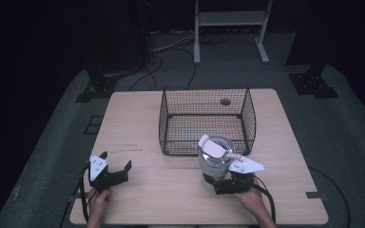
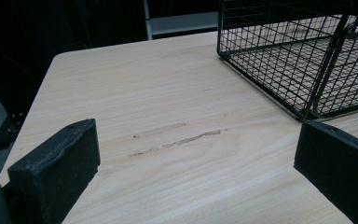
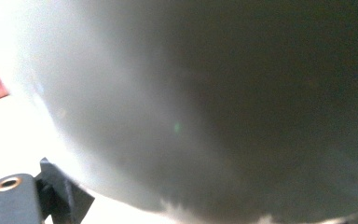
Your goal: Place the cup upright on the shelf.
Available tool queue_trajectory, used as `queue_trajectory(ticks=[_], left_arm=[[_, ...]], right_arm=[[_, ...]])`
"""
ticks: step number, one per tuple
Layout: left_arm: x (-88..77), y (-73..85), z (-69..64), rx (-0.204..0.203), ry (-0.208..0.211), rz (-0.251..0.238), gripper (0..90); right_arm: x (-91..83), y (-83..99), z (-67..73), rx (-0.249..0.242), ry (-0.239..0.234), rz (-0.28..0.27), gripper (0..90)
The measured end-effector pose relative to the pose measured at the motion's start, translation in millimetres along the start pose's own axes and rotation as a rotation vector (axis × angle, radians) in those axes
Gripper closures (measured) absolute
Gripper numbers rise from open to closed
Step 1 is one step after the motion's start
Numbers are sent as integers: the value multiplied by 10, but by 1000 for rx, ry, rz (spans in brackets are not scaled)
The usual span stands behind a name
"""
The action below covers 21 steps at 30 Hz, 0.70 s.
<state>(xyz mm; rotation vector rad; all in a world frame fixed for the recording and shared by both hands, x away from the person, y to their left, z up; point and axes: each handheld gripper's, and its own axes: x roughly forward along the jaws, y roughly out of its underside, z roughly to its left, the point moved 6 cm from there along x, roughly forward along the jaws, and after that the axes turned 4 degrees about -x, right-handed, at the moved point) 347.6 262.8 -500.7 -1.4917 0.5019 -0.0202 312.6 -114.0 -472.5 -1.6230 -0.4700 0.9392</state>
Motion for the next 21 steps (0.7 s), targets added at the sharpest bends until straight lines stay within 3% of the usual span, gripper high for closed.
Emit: queue_trajectory(ticks=[9,21], left_arm=[[-1,1,0,-1,0,1,0],[0,-1,-5,-3,1,-2,0]], right_arm=[[-30,-91,8,29,-43,-44,87],[-59,-451,-34,31,-80,-94,87]])
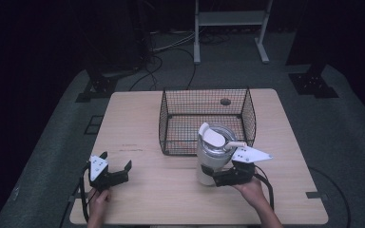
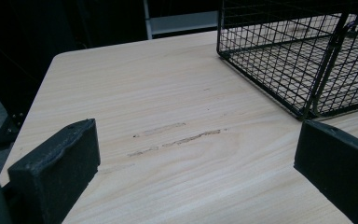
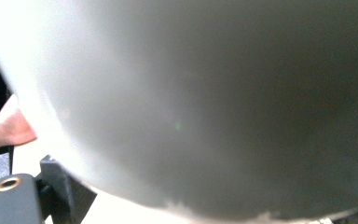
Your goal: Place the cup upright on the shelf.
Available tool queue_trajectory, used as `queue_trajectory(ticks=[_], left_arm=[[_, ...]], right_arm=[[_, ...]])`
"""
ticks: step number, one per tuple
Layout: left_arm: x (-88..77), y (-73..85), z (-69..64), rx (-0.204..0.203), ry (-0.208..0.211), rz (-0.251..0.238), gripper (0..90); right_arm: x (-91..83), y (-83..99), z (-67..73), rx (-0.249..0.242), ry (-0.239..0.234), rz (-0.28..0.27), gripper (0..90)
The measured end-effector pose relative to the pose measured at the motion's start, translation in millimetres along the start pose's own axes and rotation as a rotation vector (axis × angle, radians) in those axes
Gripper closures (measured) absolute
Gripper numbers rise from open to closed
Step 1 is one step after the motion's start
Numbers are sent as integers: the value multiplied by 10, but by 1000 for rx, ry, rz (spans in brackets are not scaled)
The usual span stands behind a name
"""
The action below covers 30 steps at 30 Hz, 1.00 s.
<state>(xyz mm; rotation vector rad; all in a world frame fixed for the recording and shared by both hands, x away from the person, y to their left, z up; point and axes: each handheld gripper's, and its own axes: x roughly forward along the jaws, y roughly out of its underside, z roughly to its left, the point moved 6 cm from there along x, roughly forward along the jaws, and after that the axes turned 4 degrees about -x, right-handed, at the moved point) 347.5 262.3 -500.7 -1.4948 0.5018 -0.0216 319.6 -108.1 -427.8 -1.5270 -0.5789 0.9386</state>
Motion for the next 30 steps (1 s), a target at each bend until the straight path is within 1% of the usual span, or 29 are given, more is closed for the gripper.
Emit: queue_trajectory(ticks=[6,9,12,13,18,21,23,28,30], left_arm=[[-2,0,2,-1,1,2,0],[-1,-1,4,1,1,1,0],[-3,-1,4,3,2,2,0],[-2,0,3,2,1,2,0],[0,-2,5,-1,1,0,0],[-2,0,4,2,1,2,0],[-2,0,3,3,0,2,0],[-1,-1,9,1,1,0,0],[-3,-1,8,2,2,-1,0]], right_arm=[[19,-216,-22,-35,-3,-6,87],[41,-331,-49,-33,-12,-12,87],[68,-439,-81,-49,-5,-14,87],[73,-474,-86,-46,-5,-12,87],[127,-666,-145,-51,-18,-24,87],[176,-764,-198,-75,-10,-28,87],[220,-833,-231,-69,-14,-28,87],[359,-974,-349,-90,-10,-24,87],[419,-1027,-398,-86,-12,-28,87]])
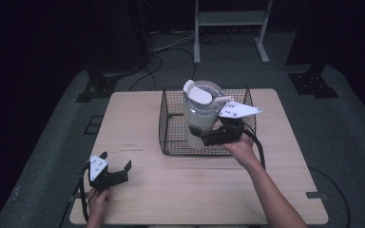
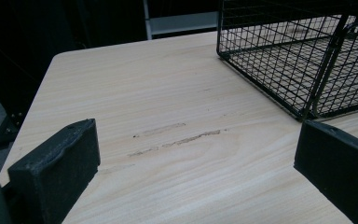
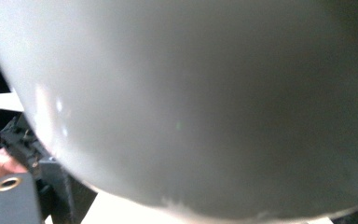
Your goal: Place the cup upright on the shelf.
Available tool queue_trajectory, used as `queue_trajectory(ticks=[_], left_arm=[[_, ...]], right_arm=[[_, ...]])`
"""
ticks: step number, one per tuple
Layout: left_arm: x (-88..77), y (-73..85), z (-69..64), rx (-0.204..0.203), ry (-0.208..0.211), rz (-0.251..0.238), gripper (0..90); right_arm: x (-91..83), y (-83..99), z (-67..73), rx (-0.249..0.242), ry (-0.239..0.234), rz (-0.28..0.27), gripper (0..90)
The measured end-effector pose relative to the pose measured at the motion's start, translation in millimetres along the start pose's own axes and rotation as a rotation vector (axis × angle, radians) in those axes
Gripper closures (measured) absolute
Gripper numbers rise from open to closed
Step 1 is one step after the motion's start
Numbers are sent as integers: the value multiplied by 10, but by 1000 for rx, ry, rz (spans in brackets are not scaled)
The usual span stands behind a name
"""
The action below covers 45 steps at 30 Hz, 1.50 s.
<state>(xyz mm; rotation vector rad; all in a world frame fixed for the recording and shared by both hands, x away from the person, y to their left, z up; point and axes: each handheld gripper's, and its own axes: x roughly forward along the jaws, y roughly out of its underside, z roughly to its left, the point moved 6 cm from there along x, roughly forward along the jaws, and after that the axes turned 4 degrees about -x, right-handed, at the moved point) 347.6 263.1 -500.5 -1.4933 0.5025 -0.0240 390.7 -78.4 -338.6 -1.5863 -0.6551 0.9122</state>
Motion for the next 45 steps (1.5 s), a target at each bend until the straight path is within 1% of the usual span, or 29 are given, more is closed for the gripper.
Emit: queue_trajectory(ticks=[2,3,5,7,8,10,11,13,14,18,24,26,29,31,34,38,41,45], left_arm=[[3,-1,0,0,-1,-3,0],[2,-2,2,-2,0,-2,0],[1,-2,4,-5,1,-1,0],[-1,-1,3,-4,2,-1,0],[-1,-1,3,-4,2,-1,0],[-3,-2,3,-5,3,-3,0],[-3,-3,3,-6,4,-4,0],[-3,-3,8,-5,3,-3,0],[-1,-4,3,-10,4,-7,0],[-3,-2,1,-6,4,-3,0],[-5,-1,2,-9,5,-3,0],[-6,-2,4,-4,5,-4,0],[-8,-3,7,-8,6,-4,0],[-10,-2,8,-8,7,-3,0],[-12,-2,10,-10,6,-6,0],[-12,-3,11,-11,6,-6,0],[-12,-3,7,-8,6,-7,0],[-12,-4,12,-11,6,-7,0]], right_arm=[[61,-43,-54,4,-5,-2,87],[89,-61,-81,-6,-4,-7,87],[162,-101,-137,-8,0,-7,86],[227,-124,-187,-1,5,1,87],[227,-124,-187,-1,5,1,87],[324,-150,-265,3,6,11,86],[360,-157,-295,-3,10,11,86],[423,-157,-347,-5,17,24,86],[452,-154,-370,-4,18,28,86],[566,-135,-464,8,14,29,86],[739,-119,-594,16,23,52,86],[790,-103,-630,15,27,56,86],[864,-68,-675,22,32,66,86],[897,-43,-701,27,27,64,86],[948,8,-739,49,25,64,86],[1011,84,-789,60,24,73,86],[1064,145,-799,82,11,83,86],[1154,235,-820,79,7,102,85]])
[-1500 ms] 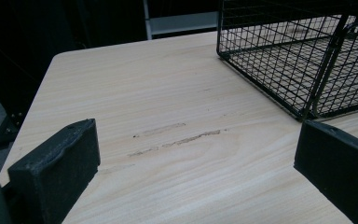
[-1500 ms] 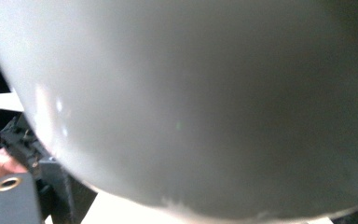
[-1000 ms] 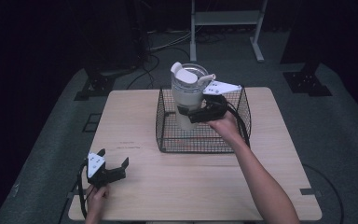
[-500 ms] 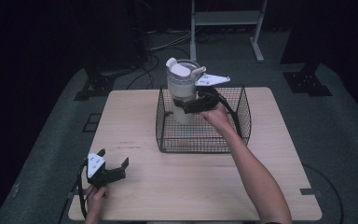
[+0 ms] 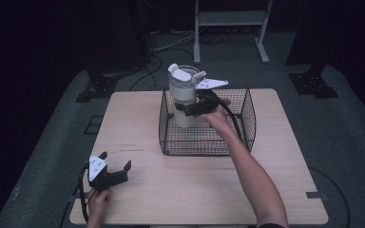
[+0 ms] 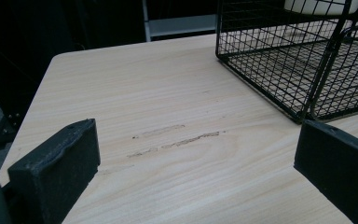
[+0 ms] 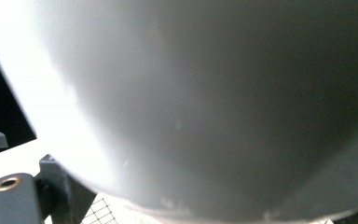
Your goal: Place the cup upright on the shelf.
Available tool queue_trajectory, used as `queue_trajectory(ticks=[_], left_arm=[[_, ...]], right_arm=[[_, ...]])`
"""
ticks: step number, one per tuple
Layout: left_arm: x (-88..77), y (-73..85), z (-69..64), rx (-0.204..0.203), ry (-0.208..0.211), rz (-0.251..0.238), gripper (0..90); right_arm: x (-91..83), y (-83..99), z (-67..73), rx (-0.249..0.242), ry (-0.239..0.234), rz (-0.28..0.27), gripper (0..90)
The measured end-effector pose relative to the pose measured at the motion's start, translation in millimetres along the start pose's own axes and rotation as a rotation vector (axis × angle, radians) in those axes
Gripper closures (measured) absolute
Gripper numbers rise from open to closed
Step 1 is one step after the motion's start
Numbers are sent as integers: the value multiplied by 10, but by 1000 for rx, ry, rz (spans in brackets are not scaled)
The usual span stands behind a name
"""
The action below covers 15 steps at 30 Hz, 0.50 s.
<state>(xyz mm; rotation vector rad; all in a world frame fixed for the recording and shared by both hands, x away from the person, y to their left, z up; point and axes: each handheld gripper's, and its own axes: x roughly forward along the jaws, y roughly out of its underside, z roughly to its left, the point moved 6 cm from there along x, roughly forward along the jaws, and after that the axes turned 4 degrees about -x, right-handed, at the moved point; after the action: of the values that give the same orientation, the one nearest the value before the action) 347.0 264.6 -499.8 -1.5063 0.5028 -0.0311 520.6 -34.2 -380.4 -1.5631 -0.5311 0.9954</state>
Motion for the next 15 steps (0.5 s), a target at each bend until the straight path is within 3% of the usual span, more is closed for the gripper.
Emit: queue_trajectory(ticks=[10,15], left_arm=[[-4,0,1,-1,3,-3,0],[-4,-1,3,-1,3,-4,0]], right_arm=[[213,232,-39,-18,-7,76,85],[283,316,-63,1,-8,99,85]])
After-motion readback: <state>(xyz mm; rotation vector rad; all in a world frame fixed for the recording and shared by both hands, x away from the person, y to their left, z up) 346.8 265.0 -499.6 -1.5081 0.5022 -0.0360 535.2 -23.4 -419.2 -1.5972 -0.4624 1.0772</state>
